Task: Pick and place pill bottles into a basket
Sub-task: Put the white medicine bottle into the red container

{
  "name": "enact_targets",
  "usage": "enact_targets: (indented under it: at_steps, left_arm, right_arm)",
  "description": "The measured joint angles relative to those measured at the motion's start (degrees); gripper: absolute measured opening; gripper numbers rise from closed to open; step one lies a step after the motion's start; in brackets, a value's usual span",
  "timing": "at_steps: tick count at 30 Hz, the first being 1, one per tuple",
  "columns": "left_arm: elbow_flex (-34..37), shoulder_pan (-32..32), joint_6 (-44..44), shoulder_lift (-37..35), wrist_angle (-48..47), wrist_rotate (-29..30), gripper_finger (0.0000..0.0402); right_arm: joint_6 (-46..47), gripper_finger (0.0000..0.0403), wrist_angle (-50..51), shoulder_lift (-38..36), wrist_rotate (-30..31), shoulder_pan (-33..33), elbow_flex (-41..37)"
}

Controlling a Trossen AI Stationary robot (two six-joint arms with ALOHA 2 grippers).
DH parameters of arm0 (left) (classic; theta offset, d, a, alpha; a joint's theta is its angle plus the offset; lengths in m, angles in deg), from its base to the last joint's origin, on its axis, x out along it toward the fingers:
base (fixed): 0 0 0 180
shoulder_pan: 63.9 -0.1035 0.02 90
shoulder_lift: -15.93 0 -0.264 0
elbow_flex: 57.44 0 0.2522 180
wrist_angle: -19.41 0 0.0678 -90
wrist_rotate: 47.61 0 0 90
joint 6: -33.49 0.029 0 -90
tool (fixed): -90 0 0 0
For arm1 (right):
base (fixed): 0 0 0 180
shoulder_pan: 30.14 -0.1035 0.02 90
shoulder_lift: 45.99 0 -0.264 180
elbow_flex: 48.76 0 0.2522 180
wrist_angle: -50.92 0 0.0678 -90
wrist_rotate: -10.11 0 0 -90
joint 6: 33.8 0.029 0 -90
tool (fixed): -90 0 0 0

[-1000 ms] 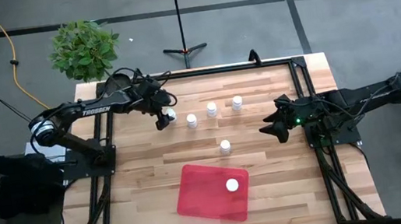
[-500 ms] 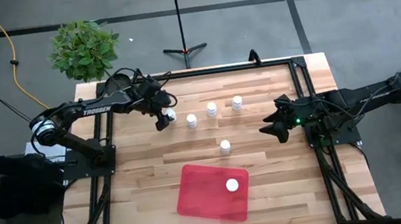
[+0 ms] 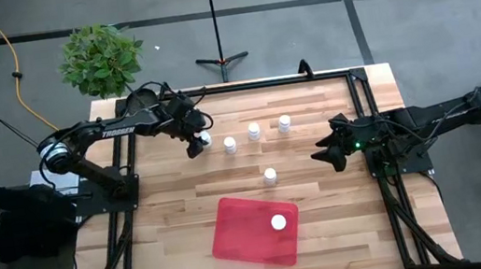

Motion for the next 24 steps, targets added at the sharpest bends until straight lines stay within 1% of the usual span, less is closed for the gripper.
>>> enact_targets:
  at_steps: [5,9,11,18,24]
  left_arm:
    - [0.00,0.00,-1.34,1.75,-0.09,-0.48,0.0245]
    - [0.00,0.00,-1.51,1.97,0.35,-0.74,0.0217]
    - [0.00,0.00,-1.89,2.01,0.70,-0.83,0.0210]
    - [0.00,0.00,-2.82,2.06,1.27,-1.42,0.0224]
    - [0.00,0.00,-2.93,2.06,1.33,-1.42,0.0208]
  right_arm:
    - [0.00,0.0291,0.24,-0.01,0.00,0.02,0.00]
    - [-0.02,0.0291,0.26,0.00,0.20,0.01,0.00]
    - [-0.02,0.0291,0.33,-0.02,0.20,-0.01,0.00]
    - [-0.02,0.0291,0.79,-0.02,0.20,-0.01,0.00]
    - [-0.07,0.0291,0.93,-0.02,0.20,0.00,0.00]
